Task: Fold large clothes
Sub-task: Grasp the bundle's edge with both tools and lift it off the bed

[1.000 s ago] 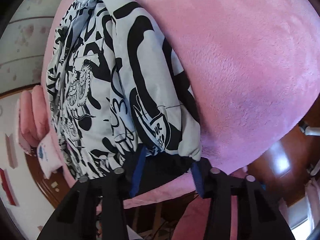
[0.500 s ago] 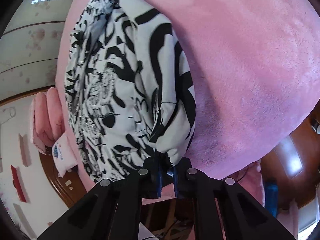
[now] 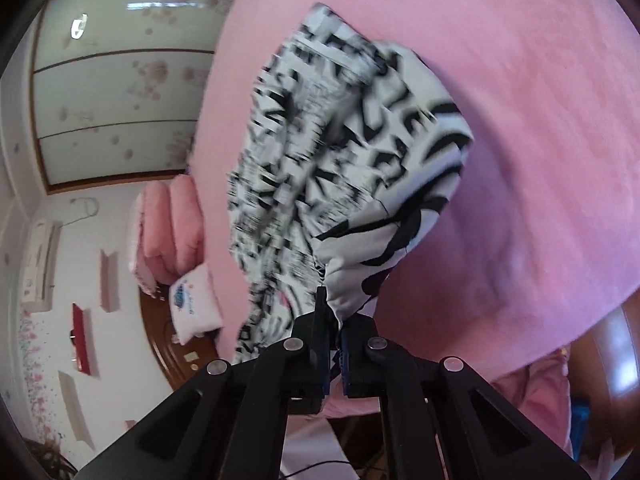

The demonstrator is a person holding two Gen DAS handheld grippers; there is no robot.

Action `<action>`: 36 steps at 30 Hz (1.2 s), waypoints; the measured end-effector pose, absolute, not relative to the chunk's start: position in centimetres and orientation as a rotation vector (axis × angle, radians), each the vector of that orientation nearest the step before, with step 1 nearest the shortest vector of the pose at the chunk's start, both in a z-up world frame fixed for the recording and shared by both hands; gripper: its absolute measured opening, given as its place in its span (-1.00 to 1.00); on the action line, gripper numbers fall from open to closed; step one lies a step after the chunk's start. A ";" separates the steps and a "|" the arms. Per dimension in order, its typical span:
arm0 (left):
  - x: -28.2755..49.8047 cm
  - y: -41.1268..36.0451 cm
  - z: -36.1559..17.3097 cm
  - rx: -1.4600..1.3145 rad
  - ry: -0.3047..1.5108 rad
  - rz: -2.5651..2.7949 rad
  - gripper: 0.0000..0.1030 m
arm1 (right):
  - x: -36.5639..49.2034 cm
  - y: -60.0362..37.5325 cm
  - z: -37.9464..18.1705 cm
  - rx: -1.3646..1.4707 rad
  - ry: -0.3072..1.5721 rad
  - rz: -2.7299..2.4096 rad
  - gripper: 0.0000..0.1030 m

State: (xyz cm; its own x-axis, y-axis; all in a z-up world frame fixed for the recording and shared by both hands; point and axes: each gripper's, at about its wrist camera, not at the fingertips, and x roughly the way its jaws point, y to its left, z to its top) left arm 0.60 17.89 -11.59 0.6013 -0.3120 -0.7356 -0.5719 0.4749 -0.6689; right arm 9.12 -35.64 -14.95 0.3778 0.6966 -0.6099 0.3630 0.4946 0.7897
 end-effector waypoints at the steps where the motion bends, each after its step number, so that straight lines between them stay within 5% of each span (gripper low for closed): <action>1: 1.2 18.2 -10.6 -1.114 0.946 0.193 -0.90 | 10.2 -35.7 -13.8 1.098 1.203 0.296 -0.94; 9: 7.3 21.8 -4.5 -1.149 0.854 0.176 -0.90 | 19.1 -34.4 -6.1 1.050 1.065 0.377 -0.94; 18: 23.4 24.5 -3.0 -1.142 0.885 0.091 -0.90 | 28.9 -32.1 -2.4 0.943 0.970 0.300 -0.94; 36: 47.3 23.0 -19.2 -0.928 1.097 0.217 -0.89 | 53.0 -26.6 -19.6 0.671 1.168 0.240 -0.95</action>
State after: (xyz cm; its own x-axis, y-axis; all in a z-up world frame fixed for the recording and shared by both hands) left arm 47.32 23.01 -19.24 0.4776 -0.2773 -0.8337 -0.5738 0.6201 -0.5350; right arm 52.99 -26.57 -19.59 0.3936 0.5060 -0.7675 0.1622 0.7835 0.5998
